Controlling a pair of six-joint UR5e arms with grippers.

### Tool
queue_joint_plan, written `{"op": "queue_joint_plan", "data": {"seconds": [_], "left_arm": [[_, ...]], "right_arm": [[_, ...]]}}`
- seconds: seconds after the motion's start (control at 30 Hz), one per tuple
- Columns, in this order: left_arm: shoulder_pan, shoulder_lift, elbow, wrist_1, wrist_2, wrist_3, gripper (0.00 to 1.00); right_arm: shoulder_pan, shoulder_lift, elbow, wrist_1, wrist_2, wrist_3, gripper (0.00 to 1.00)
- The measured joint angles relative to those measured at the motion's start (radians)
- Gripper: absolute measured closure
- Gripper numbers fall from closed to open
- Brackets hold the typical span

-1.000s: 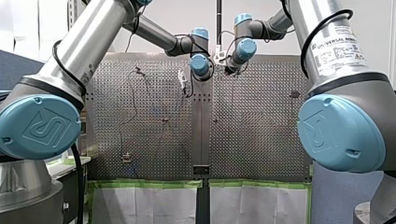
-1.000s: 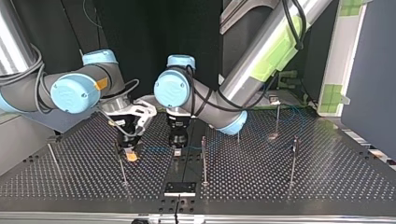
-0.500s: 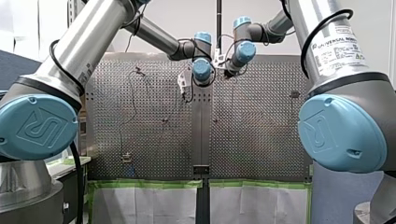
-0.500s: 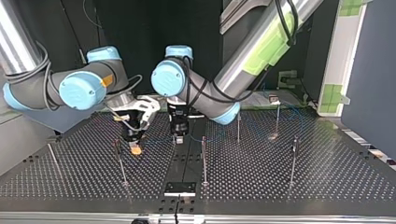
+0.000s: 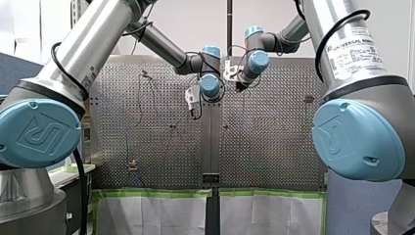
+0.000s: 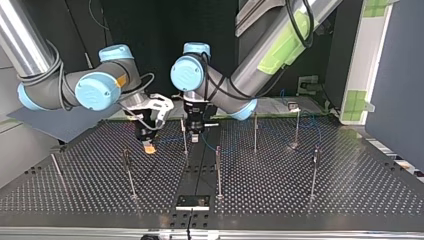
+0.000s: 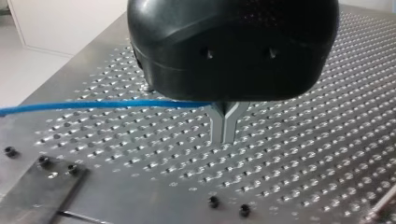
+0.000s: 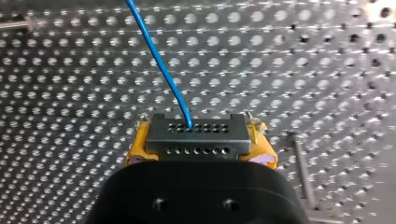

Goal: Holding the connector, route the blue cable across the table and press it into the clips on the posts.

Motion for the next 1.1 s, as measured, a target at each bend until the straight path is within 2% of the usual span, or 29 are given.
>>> {"op": "queue_joint_plan", "data": {"seconds": [0.3,0.6,0.9,1.1], "left_arm": [[0.001,-0.002,-0.078,0.079,0.045,-0.001,1.00],[0.021,-0.010,-0.151,0.151,0.109,-0.017,1.00],[0.019,-0.068,-0.221,0.222,0.177,-0.026,1.00],[0.013,-0.088,-0.268,0.267,0.192,-0.032,1.00]], "right_arm": [[0.004,0.001,0.077,-0.075,0.000,0.001,1.00],[-0.003,0.002,0.157,-0.154,-0.006,-0.001,1.00],[-0.003,0.005,0.228,-0.225,-0.016,0.001,1.00],[0.004,0.008,0.280,-0.278,-0.018,0.000,1.00]]}}
